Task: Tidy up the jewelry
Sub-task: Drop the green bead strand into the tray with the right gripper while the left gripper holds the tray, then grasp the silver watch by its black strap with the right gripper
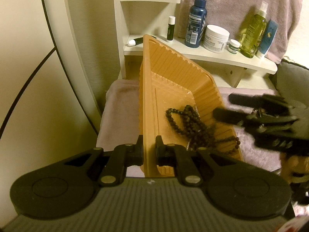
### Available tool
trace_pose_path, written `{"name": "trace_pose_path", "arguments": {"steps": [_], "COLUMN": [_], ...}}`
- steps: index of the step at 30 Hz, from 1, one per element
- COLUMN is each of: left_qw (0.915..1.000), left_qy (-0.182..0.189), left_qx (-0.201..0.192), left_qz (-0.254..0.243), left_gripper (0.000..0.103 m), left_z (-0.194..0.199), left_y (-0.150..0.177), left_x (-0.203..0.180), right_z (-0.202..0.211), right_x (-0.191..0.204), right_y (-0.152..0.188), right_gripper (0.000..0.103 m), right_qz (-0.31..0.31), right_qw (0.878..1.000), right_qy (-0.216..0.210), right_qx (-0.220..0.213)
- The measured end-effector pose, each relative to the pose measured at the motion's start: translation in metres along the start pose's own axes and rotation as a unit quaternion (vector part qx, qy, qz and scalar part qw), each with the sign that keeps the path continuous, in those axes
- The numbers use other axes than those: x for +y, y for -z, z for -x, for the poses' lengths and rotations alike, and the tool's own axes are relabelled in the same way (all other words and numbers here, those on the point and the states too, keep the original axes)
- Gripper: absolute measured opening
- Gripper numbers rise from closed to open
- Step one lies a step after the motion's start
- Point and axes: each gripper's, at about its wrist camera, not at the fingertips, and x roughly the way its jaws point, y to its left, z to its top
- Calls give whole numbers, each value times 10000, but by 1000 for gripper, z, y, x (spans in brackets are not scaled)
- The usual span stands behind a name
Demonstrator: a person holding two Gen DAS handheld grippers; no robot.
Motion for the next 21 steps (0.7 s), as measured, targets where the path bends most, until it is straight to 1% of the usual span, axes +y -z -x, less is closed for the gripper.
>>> {"name": "trace_pose_path", "arguments": {"steps": [3,7,16,21], "left_qw": [10000,10000,10000,10000], "left_qy": [-11,-20,-32,-50], "left_qx": [0,1,2,5], "left_qz": [-3,-17,-31,-59], "left_gripper": [10,10,10,10], "left_z": [0,0,0,1], "left_y": [0,0,-1,-1], "left_x": [-1,-1,-2,-3], "right_z": [16,39,75,88], "right_x": [-8,-23,-55,-65], "right_y": [-3,3,36,51], "right_gripper": [63,63,63,63], "right_qz": [-18,-160,-624,-665], "right_qw": [9994,9969,9868,9797], "right_qy": [304,696,1484,1889], "right_qx": [-185,-325,-188,-130]}}
